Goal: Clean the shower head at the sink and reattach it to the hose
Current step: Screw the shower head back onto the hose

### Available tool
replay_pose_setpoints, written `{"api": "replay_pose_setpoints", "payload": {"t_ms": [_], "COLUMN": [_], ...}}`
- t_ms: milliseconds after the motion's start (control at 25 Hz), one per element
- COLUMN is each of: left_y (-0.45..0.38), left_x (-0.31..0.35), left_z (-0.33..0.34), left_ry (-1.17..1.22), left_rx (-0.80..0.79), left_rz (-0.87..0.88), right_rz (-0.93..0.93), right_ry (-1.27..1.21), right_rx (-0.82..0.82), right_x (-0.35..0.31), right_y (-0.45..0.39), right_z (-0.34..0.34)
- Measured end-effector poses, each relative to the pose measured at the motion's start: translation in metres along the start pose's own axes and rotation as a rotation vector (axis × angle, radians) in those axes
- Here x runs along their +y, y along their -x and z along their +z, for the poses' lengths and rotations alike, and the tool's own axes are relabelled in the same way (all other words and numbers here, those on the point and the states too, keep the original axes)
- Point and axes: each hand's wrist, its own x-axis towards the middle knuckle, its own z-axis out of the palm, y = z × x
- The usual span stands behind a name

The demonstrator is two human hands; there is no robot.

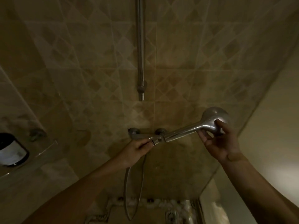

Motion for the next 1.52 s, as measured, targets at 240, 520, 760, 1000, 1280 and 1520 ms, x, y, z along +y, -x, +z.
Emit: {"api": "replay_pose_setpoints", "payload": {"t_ms": [240,520,760,1000,1280,1520], "left_y": [0.019,0.021,0.015,0.002,-0.017,-0.035], "left_x": [-0.020,-0.029,-0.044,-0.045,-0.060,-0.065], "left_z": [0.001,-0.002,-0.020,-0.023,-0.032,-0.040], "left_ry": [-0.067,0.011,0.137,0.139,0.212,0.351], "left_rx": [-0.120,-0.119,-0.175,-0.287,-0.291,-0.308], "left_rz": [-0.070,-0.109,-0.165,-0.207,-0.335,-0.445], "right_rz": [0.069,0.091,0.174,0.109,0.034,0.051], "right_ry": [-0.028,-0.071,0.323,0.534,0.628,0.388], "right_rx": [0.009,0.016,0.029,-0.016,-0.200,-0.294], "right_x": [0.032,0.047,0.027,0.021,0.012,0.010], "right_y": [0.007,0.002,-0.002,-0.007,-0.019,-0.041], "right_z": [-0.024,-0.037,-0.052,-0.051,-0.051,-0.045]}}
